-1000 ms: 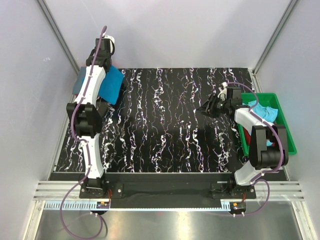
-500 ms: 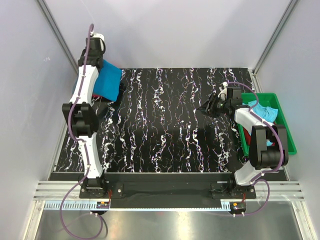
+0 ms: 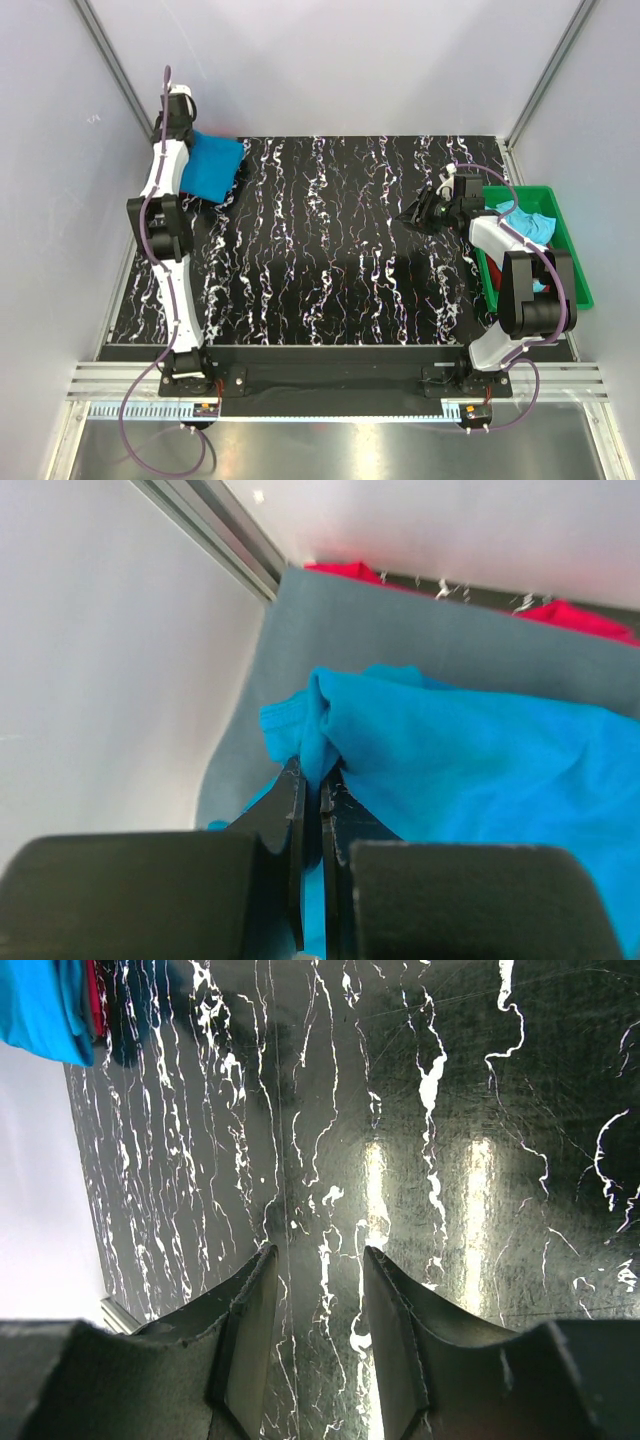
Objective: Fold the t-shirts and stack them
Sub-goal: Neatly place the folded tshirt to the corner, then reset both grippers
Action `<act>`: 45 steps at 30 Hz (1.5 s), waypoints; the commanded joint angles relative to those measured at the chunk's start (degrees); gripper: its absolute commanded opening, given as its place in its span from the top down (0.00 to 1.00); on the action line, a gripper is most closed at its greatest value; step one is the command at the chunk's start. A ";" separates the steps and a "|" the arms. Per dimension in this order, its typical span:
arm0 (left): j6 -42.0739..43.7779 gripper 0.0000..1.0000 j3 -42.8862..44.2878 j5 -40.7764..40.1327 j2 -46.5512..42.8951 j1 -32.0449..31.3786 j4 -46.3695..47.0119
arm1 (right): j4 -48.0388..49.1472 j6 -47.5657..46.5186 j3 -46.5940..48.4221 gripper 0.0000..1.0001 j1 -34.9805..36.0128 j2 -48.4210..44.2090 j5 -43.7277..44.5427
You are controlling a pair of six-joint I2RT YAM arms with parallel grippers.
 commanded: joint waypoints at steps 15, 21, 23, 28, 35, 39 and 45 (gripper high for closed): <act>-10.67 0.88 3.47 8.58 2.97 8.20 12.51 | 0.69 -1.68 0.68 0.53 -0.11 -0.53 3.03; -10.40 0.29 0.93 11.84 1.58 7.94 14.62 | 0.33 -1.77 1.20 0.52 -0.11 -0.27 2.94; -10.23 0.29 -1.17 11.84 -1.22 7.59 14.62 | 0.25 -1.68 1.29 0.53 -0.11 0.17 2.41; -11.54 0.28 -7.67 11.93 -8.09 5.57 14.28 | -0.19 -1.68 1.73 0.52 -0.11 -0.44 1.53; -20.76 0.34 -12.77 26.22 -16.00 4.16 2.50 | -6.16 -0.28 5.51 0.31 -0.11 -4.38 -0.58; -22.10 0.33 -24.54 34.86 -25.57 -1.70 0.30 | -9.50 0.78 5.95 0.00 -0.11 -10.10 0.56; -21.56 0.01 -44.41 37.42 -45.61 -16.11 0.30 | -18.11 0.87 8.49 0.00 -0.11 -19.07 5.13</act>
